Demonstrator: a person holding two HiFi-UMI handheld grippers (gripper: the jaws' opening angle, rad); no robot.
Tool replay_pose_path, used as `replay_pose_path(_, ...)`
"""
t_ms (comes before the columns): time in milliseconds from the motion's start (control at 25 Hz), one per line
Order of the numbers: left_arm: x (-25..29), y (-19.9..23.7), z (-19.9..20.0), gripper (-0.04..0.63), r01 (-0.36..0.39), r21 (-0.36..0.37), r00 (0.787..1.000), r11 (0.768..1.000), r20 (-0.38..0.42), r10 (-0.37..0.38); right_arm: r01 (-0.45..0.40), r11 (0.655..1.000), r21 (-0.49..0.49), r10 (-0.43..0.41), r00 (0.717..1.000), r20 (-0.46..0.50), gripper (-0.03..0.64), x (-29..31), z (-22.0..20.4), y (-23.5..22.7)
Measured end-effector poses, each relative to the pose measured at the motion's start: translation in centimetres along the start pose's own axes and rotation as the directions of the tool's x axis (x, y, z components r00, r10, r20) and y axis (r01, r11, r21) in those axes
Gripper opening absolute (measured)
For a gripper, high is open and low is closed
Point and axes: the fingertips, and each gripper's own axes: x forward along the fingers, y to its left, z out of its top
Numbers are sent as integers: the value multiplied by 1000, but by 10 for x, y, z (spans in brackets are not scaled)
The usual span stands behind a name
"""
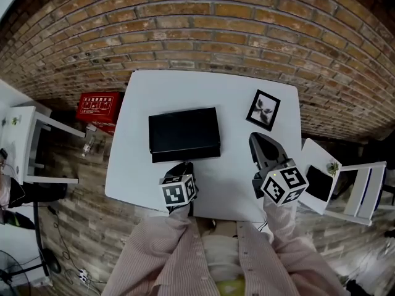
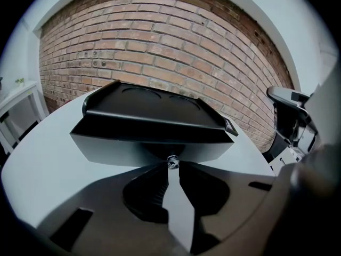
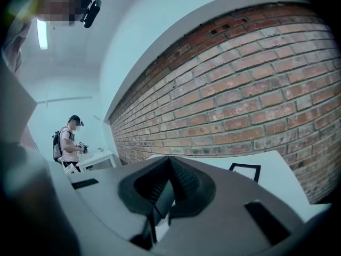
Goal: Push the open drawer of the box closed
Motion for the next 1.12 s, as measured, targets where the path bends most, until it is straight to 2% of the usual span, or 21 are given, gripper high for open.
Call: replay_pose_path(1120, 17, 5, 21, 60, -6, 20, 1000, 1000, -1, 6, -12, 1000, -21, 12, 1000, -6, 3, 9, 1, 3)
